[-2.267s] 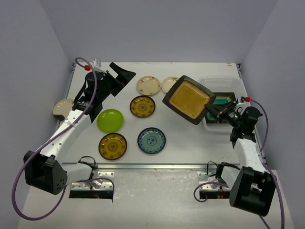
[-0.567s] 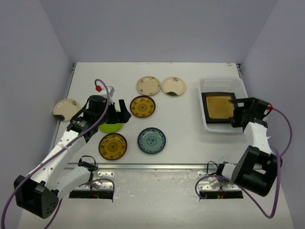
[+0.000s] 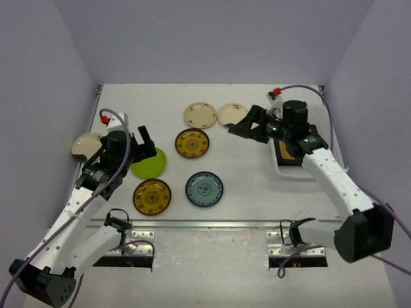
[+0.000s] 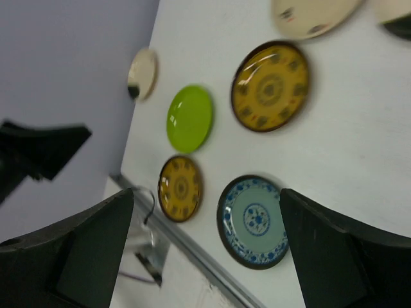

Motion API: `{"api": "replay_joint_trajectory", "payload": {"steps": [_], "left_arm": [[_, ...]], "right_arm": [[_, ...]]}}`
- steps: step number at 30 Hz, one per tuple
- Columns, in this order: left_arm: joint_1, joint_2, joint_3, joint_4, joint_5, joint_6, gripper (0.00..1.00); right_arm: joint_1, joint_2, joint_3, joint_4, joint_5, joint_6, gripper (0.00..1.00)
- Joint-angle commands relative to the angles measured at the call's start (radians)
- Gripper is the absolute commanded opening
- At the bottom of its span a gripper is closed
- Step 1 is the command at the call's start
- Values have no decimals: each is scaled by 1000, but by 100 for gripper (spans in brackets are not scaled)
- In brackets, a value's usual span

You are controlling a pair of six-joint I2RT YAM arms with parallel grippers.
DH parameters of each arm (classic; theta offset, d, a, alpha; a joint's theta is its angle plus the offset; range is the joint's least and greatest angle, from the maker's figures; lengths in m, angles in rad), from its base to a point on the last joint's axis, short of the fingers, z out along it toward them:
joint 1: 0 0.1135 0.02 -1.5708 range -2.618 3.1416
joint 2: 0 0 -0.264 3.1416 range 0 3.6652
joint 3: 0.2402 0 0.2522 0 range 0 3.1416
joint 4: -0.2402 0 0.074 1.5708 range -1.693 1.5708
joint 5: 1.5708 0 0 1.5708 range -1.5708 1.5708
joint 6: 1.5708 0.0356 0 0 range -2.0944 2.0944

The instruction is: Place the plates into the plastic bin on the countertop

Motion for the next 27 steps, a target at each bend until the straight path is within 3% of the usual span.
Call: {"api": "replay_joint_trajectory", "payload": {"steps": [1,12,16,19,22,25,27], "left_arm": [[0,-31,-9,28,-78,-8,100],[0,-11,-36,66,43,26,100],[0,-18,-40,72,65,33,100],[0,-30,-42,77,79,35,100],[0,-35,-45,81,89,39,100],[0,-41,-45,82,94,41,100],[0,-43,-46,84,95,41,100]], "right_arm": [[253,174,98,-188,45,-348,94],[356,550,129,-170,31,-536,93],[362,688,160,-187,14,-558,71],[364,731,158,-176,10,-557,51],[364,757,145,-157,7,-546,37],[364,787,137,-148,-2,-540,11],[364,789,127,-143,8,-531,2]]}}
